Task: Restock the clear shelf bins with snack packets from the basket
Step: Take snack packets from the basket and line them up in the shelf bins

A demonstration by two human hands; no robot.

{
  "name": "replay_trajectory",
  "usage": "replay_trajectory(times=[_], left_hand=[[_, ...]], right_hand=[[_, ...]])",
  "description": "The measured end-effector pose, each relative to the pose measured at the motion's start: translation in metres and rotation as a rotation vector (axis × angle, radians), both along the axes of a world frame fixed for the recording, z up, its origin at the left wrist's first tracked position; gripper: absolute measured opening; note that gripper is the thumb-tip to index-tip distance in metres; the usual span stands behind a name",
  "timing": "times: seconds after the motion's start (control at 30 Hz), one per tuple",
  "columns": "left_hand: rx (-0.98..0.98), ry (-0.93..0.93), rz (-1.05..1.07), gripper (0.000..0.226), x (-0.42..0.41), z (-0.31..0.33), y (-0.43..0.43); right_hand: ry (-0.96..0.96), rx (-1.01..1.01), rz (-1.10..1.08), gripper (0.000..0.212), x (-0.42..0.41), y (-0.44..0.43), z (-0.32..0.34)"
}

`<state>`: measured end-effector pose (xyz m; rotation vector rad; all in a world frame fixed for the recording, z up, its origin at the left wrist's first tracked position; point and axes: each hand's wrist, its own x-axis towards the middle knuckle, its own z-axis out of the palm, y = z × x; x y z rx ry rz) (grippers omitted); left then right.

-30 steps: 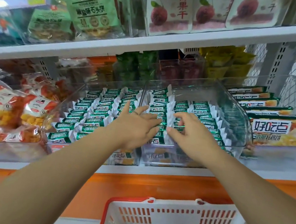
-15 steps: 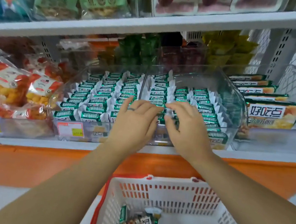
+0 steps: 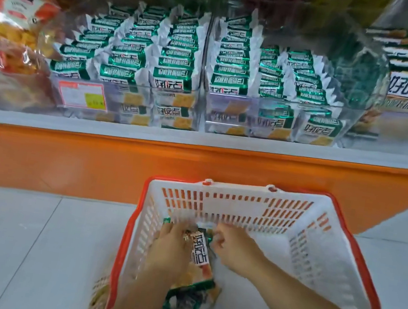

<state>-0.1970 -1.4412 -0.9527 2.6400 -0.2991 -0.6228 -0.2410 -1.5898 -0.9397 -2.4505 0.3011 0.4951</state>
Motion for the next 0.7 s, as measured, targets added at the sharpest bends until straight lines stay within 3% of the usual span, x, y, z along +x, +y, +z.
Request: replay_trajectory(times=[0.07, 0.13, 0.2, 0.3, 0.43, 0.53, 0.7], left_hand=[[0.062, 0.208, 0.077, 0.051, 0.0, -0.027, 0.007], [0.143, 0.3, 0.049, 0.061, -0.005, -0.044, 0.009], [0.158, 0.3, 0.076, 0.061, -0.009, -0.053, 0.006], [0.139, 0.268, 0.129, 0.058, -0.012, -0.055, 0.002], [0.124, 0.205, 0.144, 0.059, -0.008, -0.047, -0.002], [0.059, 0.283, 0.265, 0.05, -0.006, -0.027, -0.003], [-0.173, 0.129, 0.322, 0.058, 0.0, 0.017, -0.015]], right_hand=[[0.2, 0.055, -0.023, 0.034, 0.001, 0.008, -0.032], [0.316, 0.125, -0.083, 0.054, 0.0, 0.017, -0.063], [0.334, 0.255, -0.125, 0.051, 0.002, 0.025, -0.087], [0.29, 0.398, -0.185, 0.03, 0.007, 0.036, -0.093], [0.337, 0.388, -0.289, 0.022, 0.008, 0.028, -0.079], [0.321, 0.353, -0.291, 0.031, 0.012, 0.01, -0.052], [0.178, 0.18, -0.091, 0.052, 0.014, -0.024, 0.033]])
